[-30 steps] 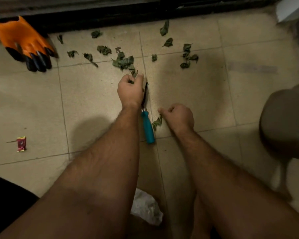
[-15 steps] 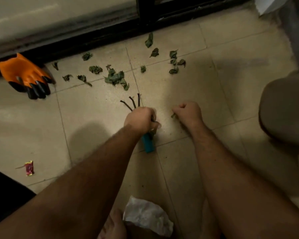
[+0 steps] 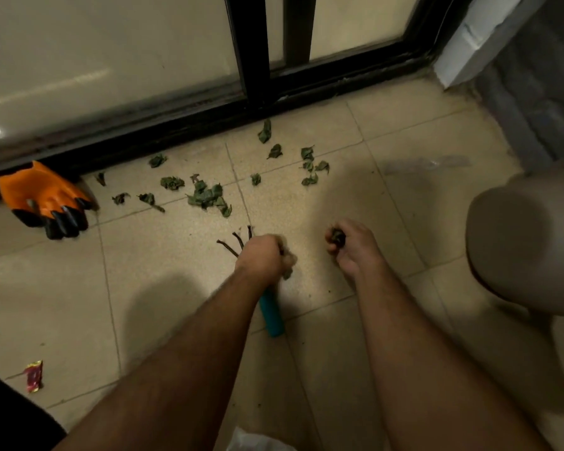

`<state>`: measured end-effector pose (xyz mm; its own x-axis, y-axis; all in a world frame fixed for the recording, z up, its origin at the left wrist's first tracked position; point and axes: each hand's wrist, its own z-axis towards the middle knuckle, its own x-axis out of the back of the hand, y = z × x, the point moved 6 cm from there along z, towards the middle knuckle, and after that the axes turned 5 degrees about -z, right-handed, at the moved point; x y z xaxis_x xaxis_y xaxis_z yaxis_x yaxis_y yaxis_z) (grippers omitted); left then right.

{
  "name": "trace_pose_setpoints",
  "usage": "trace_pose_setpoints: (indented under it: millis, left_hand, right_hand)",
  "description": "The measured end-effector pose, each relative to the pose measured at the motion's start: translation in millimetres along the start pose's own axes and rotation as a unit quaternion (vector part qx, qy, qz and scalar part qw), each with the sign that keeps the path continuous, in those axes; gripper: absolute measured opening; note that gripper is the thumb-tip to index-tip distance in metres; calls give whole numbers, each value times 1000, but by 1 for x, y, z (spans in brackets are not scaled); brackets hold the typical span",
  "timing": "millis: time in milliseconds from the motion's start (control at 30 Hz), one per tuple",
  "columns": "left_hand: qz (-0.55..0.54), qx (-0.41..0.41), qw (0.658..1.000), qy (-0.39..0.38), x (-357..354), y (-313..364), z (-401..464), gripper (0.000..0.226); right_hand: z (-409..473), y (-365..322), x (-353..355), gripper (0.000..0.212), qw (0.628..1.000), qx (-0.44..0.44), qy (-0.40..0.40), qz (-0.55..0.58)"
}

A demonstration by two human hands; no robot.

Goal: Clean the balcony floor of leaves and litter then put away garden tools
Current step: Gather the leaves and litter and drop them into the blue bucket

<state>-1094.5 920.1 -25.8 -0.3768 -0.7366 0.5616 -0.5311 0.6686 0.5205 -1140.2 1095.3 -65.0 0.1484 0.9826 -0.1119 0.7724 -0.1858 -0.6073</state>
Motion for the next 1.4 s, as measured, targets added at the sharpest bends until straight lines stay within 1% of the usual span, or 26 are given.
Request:
trace_pose_setpoints:
  millis: [33,67,133,200,233,267,300,333,367,400,467,533,600,633,700,767,800,900,967,1033,1100,1167,1233,1267,1333,1400]
  left_hand:
    - [-80,-3,996,35,11,3,3,12]
    - [-159,2,985,74,24,4,8,13]
    - [-305,13,944,122,44,4,19,11]
    - [-423,26,896,130,56,7,32,7]
    - [-477,32,868,133,60,7,39,11]
    - [-519,35,843,135,64,8,48,15]
    - [-540,35,830,134,67,12,54,16]
    - [-541,32,829,136,70,17,59,14]
    - [-516,29,843,150,74,20,66,10]
    - [-472,21,865,171,78,23,77,7]
    - [-355,1,913,203,86,34,92,7]
    - [-255,-34,943,210,88,49,103,5]
    - [-199,-59,957,201,80,56,109,1]
    - [-180,-66,963,189,72,57,111,3]
    - [-141,-82,972,171,56,57,115,18]
    - [-106,-102,976,162,45,58,117,31]
    - [-93,-111,976,161,43,60,116,35]
    - [-64,-116,978,160,40,62,116,41]
    - [-48,-111,980,159,38,63,117,41]
    - [-45,-106,982,151,33,61,118,39]
    - [-43,-105,983,143,28,60,118,35]
    - [-38,-105,983,148,25,60,117,32]
    - [-41,-104,982,154,22,63,115,36]
    - [-44,-107,981,157,20,65,114,42]
    - [-53,-117,979,159,17,70,112,48]
    - [-51,-129,977,160,14,75,112,43]
  right_hand:
    - [3,-2,-2,12,999,4,8,-41]
    - [8,-7,-5,14,996,13,16,-88]
    - [18,-22,-14,16,986,43,33,-160]
    - [30,-39,-22,16,973,78,47,-213]
    - [36,-45,-27,17,966,96,49,-233]
    - [42,-54,-34,18,958,118,50,-255]
    - [47,-60,-38,21,949,136,57,-278]
    - [51,-67,-42,22,935,159,73,-309]
    - [54,-75,-46,21,915,191,92,-344]
    - [55,-86,-50,20,889,226,111,-383]
    - [58,-105,-56,17,842,276,157,-436]
    - [64,-117,-60,21,821,296,164,-461]
    - [72,-118,-67,32,803,292,140,-500]
    - [77,-116,-69,34,796,285,128,-519]
    - [81,-112,-71,28,781,277,120,-546]
    - [82,-109,-68,12,774,279,132,-553]
    - [82,-107,-65,4,775,278,136,-551]
    - [82,-107,-57,12,787,271,138,-536]
    - [80,-111,-51,15,803,273,131,-514]
    - [80,-114,-44,17,831,273,112,-472]
    - [81,-115,-37,19,870,253,101,-410]
    - [84,-113,-28,21,911,210,107,-340]
    - [85,-110,-20,25,947,152,115,-259]
    - [84,-109,-17,28,957,132,113,-233]
    - [79,-107,-14,32,967,121,98,-202]
    - [75,-107,-12,32,970,129,85,-190]
